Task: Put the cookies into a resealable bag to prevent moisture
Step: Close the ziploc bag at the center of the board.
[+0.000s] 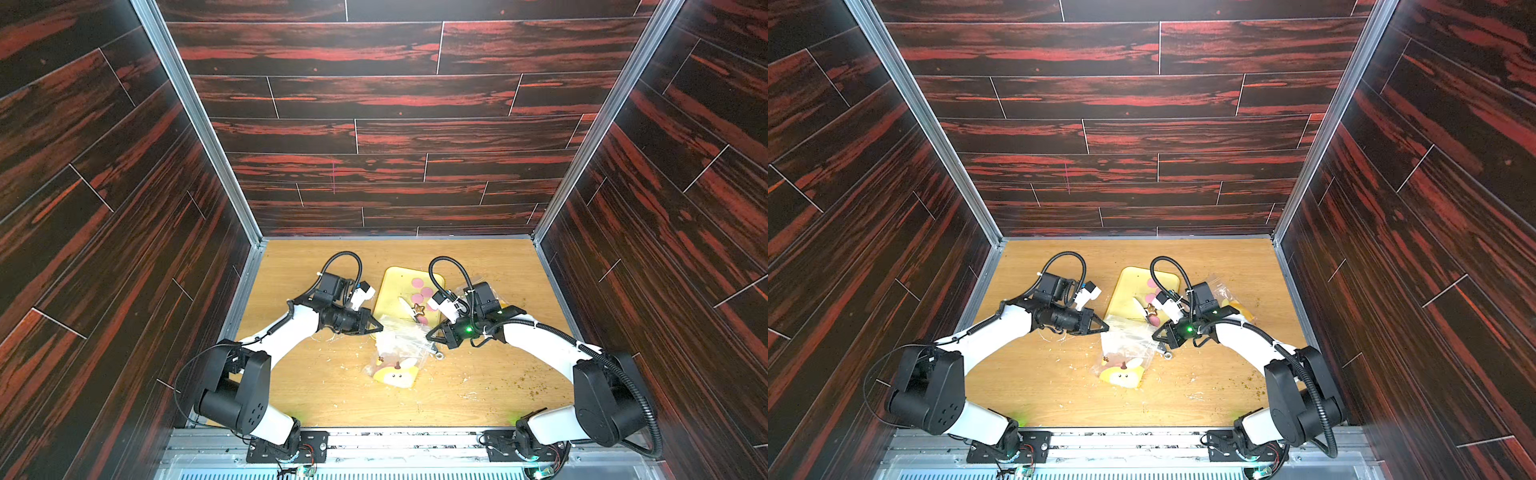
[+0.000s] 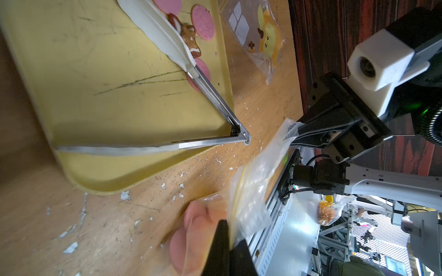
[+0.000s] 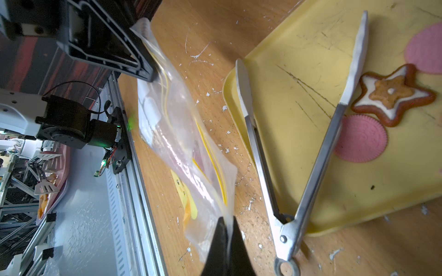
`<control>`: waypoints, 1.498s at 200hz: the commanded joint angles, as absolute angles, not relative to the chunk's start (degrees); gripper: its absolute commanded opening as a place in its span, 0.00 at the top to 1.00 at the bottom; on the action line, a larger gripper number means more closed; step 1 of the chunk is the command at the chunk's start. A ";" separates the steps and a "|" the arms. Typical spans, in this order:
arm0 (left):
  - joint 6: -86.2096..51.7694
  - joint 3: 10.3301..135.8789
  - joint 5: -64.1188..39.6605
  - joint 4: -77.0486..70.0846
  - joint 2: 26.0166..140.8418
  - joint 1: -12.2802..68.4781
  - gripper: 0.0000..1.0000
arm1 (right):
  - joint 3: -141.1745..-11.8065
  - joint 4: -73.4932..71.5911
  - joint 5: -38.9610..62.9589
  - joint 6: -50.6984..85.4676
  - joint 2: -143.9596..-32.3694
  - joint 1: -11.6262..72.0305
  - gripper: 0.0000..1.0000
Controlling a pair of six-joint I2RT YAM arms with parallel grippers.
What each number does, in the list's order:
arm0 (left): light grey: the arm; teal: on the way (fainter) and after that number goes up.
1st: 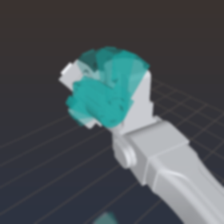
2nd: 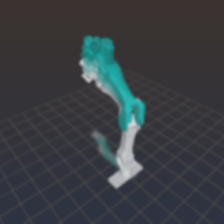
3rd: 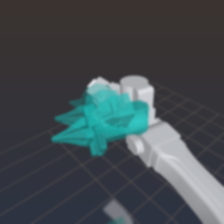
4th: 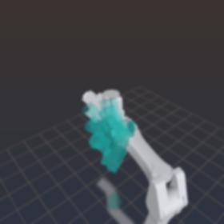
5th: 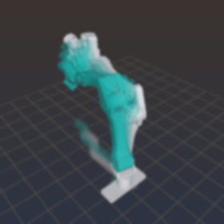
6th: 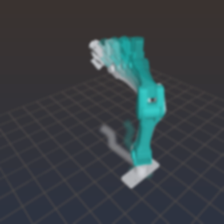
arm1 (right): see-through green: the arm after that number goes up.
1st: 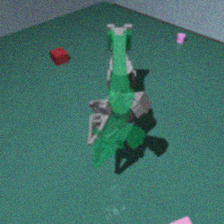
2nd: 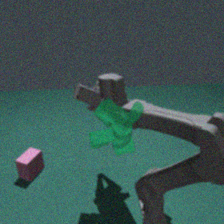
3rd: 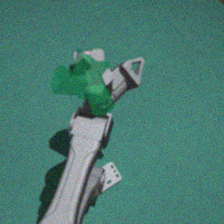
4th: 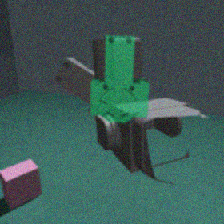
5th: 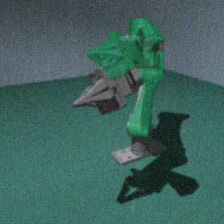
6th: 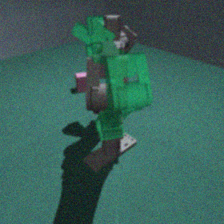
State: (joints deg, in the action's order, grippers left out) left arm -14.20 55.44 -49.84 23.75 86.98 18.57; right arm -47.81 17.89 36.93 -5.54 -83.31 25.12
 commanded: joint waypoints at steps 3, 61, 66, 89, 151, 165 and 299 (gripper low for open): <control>-10.71 57.66 -48.24 31.39 84.16 17.19 1.00 | -46.51 18.72 38.19 -5.30 -83.00 24.38 1.00; -10.08 58.38 -51.40 36.98 84.46 17.05 1.00 | -43.42 10.43 49.19 -2.96 -81.68 24.43 0.91; -10.03 58.36 -51.42 36.93 84.44 17.05 1.00 | -42.87 8.76 50.01 -2.33 -81.58 24.52 0.89; -10.81 58.72 -51.66 36.48 84.46 17.08 1.00 | -40.31 1.22 52.97 0.59 -81.89 25.09 0.81; -12.45 59.00 -49.86 37.66 85.36 16.21 1.00 | -32.96 -19.82 55.05 13.40 -82.82 25.32 0.78; -13.05 59.06 -49.83 37.45 84.93 16.26 0.99 | -31.88 -24.34 55.50 16.89 -83.64 25.31 0.80; 3.94 61.51 -41.40 30.48 73.17 16.34 0.49 | -34.12 -27.28 57.38 23.38 -90.42 25.40 0.99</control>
